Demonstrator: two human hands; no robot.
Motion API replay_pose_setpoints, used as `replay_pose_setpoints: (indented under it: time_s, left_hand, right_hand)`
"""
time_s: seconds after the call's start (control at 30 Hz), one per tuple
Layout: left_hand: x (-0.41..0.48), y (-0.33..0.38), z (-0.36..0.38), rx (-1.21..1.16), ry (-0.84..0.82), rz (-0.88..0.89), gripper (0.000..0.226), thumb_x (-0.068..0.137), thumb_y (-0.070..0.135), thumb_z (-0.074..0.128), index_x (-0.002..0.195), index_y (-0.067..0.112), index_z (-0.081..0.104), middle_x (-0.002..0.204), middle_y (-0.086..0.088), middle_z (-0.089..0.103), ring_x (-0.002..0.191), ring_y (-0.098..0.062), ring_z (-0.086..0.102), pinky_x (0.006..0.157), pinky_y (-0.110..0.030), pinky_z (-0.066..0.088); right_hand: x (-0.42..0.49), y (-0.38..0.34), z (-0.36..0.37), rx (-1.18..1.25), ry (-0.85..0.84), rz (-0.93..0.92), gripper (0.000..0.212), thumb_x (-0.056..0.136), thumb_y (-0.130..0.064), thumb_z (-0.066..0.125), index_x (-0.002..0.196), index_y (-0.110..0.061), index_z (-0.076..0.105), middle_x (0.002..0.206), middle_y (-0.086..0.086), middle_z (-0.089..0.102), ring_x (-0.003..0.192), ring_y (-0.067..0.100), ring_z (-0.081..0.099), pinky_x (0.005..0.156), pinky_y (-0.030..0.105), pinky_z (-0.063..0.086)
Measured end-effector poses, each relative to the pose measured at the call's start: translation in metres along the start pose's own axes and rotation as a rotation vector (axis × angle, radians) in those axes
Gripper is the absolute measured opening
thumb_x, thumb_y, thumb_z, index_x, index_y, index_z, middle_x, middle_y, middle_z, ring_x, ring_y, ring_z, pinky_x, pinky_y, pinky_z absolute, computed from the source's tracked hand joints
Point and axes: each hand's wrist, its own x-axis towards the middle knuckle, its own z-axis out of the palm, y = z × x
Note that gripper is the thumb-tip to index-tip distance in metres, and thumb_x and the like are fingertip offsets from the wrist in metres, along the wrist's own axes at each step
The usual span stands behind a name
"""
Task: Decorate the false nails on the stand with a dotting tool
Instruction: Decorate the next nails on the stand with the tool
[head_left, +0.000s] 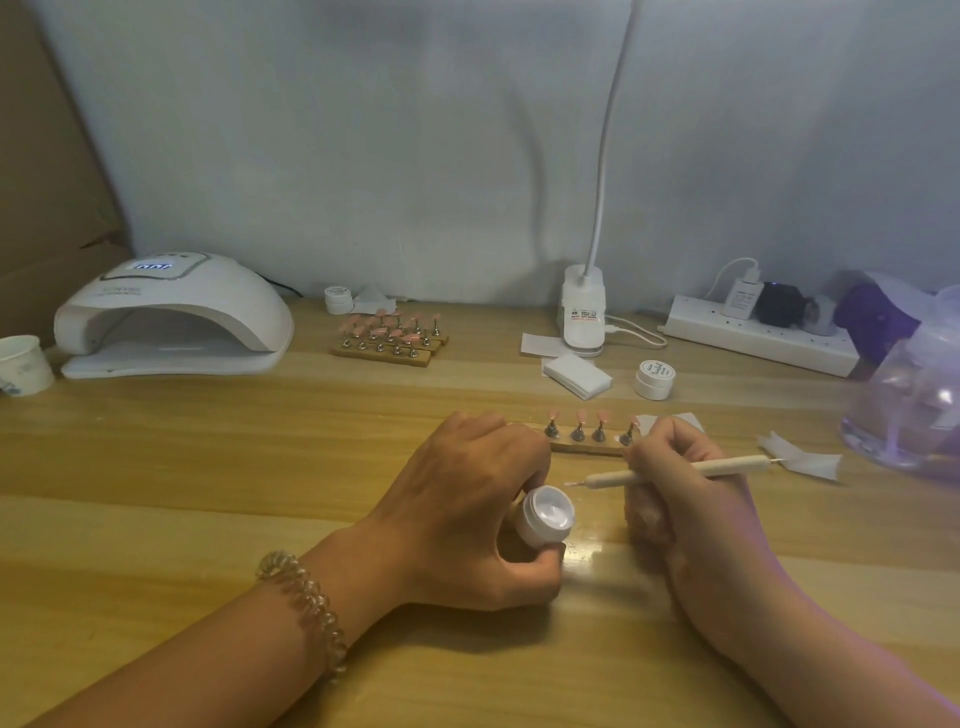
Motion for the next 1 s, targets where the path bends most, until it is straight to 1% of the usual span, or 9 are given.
replay_pose_setpoints:
  time_s: [0.17,0.3,0.37,0.47,0.57,0.63,0.73,0.87,1.0]
  left_hand:
    - [0.001,-0.006,0.000,-0.009,0.065,-0.083,0.032,0.077,0.050,0.058,0.089,0.021,0.054,0.083,0.007,0.053,0.077,-0.015,0.043,0.071,-0.033,0.035]
    - [0.002,-0.020,-0.002,-0.033,0.200,-0.288,0.030,0.079,0.051,0.049,0.089,0.023,0.053,0.082,0.008,0.052,0.075,-0.015,0.043,0.069,-0.030,0.032]
    - [0.001,-0.034,-0.004,-0.012,0.238,-0.416,0.035,0.076,0.055,0.044,0.089,0.024,0.055,0.082,0.009,0.054,0.075,-0.013,0.045,0.068,-0.030,0.029]
    - [-0.003,-0.056,-0.004,0.058,0.170,-0.623,0.043,0.070,0.062,0.041,0.092,0.029,0.057,0.089,0.015,0.058,0.084,-0.011,0.048,0.074,-0.031,0.025]
    - [-0.007,-0.067,0.001,0.116,0.101,-0.720,0.030,0.074,0.055,0.056,0.092,0.030,0.059,0.093,0.015,0.059,0.093,-0.015,0.053,0.075,-0.031,0.023]
    - [-0.006,-0.067,0.003,0.133,0.080,-0.729,0.032,0.072,0.055,0.053,0.093,0.031,0.060,0.095,0.014,0.060,0.096,-0.017,0.055,0.075,-0.031,0.025]
    - [-0.005,-0.065,0.004,0.131,0.052,-0.717,0.042,0.068,0.056,0.046,0.099,0.032,0.060,0.099,0.013,0.060,0.098,-0.016,0.054,0.077,-0.031,0.028]
    - [-0.007,-0.061,0.002,0.185,0.088,-0.650,0.058,0.074,0.052,0.066,0.125,0.025,0.057,0.113,0.004,0.055,0.103,-0.019,0.050,0.083,-0.030,0.034]
    - [0.000,-0.033,-0.003,0.115,0.207,-0.384,0.034,0.075,0.042,0.059,0.102,0.022,0.056,0.096,0.007,0.049,0.084,-0.011,0.046,0.070,-0.020,0.033]
  right_hand:
    - [0.009,-0.008,-0.008,0.195,0.019,0.158,0.029,0.093,-0.015,0.051,0.066,-0.017,0.040,0.043,-0.002,0.036,0.041,0.010,0.028,0.045,0.022,0.025]
    - [0.010,-0.009,-0.011,0.270,-0.022,0.193,0.011,0.093,-0.021,0.056,0.086,-0.014,0.051,0.050,-0.003,0.046,0.042,0.006,0.041,0.043,0.016,0.039]
    - [0.010,-0.009,-0.011,0.285,-0.043,0.191,0.011,0.093,-0.023,0.058,0.094,-0.013,0.055,0.053,-0.003,0.049,0.044,0.005,0.046,0.042,0.015,0.043]
    - [0.009,-0.010,-0.010,0.269,-0.062,0.181,0.015,0.091,-0.027,0.060,0.085,-0.014,0.061,0.057,0.000,0.054,0.048,0.006,0.051,0.045,0.016,0.047]
    - [0.008,-0.010,-0.007,0.233,-0.080,0.163,0.017,0.089,-0.030,0.061,0.085,-0.015,0.067,0.064,0.005,0.063,0.051,0.010,0.056,0.049,0.018,0.051]
    - [0.007,-0.009,-0.006,0.181,-0.089,0.137,0.020,0.091,-0.030,0.061,0.088,-0.013,0.070,0.070,0.008,0.068,0.054,0.012,0.059,0.052,0.020,0.053]
    - [0.005,-0.009,-0.004,0.125,-0.094,0.097,0.020,0.090,-0.030,0.064,0.077,-0.018,0.074,0.067,0.008,0.067,0.054,0.012,0.059,0.051,0.020,0.053]
    - [0.004,-0.007,-0.002,0.092,-0.090,0.074,0.017,0.083,-0.032,0.069,0.070,-0.021,0.072,0.061,0.006,0.063,0.051,0.011,0.057,0.048,0.019,0.050]
    - [0.005,-0.006,-0.003,0.067,-0.077,0.079,0.020,0.077,-0.034,0.072,0.079,-0.017,0.061,0.063,0.007,0.065,0.051,0.011,0.058,0.049,0.020,0.051]
